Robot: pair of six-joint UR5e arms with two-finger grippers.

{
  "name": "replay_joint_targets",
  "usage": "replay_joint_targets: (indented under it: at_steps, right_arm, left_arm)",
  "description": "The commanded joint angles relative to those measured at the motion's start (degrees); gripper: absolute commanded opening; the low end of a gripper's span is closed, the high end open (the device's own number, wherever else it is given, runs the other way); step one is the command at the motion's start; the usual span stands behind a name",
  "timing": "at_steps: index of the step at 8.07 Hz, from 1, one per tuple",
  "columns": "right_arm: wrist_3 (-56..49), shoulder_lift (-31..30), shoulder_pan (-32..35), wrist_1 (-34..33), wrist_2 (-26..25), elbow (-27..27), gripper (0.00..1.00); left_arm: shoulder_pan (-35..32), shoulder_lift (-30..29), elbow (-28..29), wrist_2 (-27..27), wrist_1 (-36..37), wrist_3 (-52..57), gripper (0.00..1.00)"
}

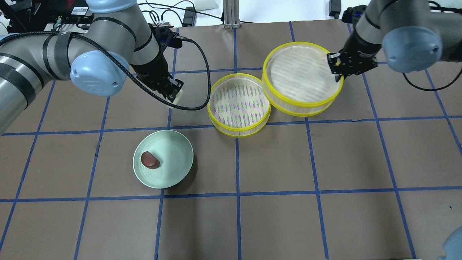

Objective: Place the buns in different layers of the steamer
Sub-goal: 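Lift the top tier aside with the right gripper while the left raises the bun, then lower the white bun into the bottom steamer tier and open the left gripper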

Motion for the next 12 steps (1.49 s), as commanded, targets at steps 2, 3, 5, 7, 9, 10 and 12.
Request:
replay_joint_targets:
  at_steps: [2,3,5,7,9,10,12]
  right_arm:
    - [-16.1,-1.2,-12.9,4.4,-0.7,0.0,0.00]
    - [-16.1,-1.2,-12.9,4.5,-0.7,0.0,0.00]
    - [-16.0,-1.2,-12.9,4.6,-0.6,0.0,0.00]
    - [-16.0,-1.3,-12.9,4.6,-0.6,0.0,0.00]
    - [-15.9,-1.3,-12.9,4.7,-0.5,0.1,0.00]
    - [-15.8,-1.3,-12.9,4.7,-0.4,0.1,0.00]
    - [-15.4,-1.3,-12.8,4.7,-0.2,0.1,0.00]
  left_arm:
    - [-3.9,-4.3,1.2,-10.1,15.2,-10.6,0.00]
    - [-4.7,-6.2,1.2,-12.1,18.0,-10.7,0.00]
    - [-7.4,-10.7,1.1,-12.2,21.8,-12.6,0.00]
    - [-8.5,-14.8,0.8,-12.1,23.8,-12.9,0.00]
    - [-9.4,-16.6,0.8,-11.7,24.6,-13.1,0.26]
    - [-9.4,-16.7,0.9,-11.8,24.6,-13.2,0.65]
    - [-9.4,-16.6,1.2,-12.0,24.7,-13.5,0.96]
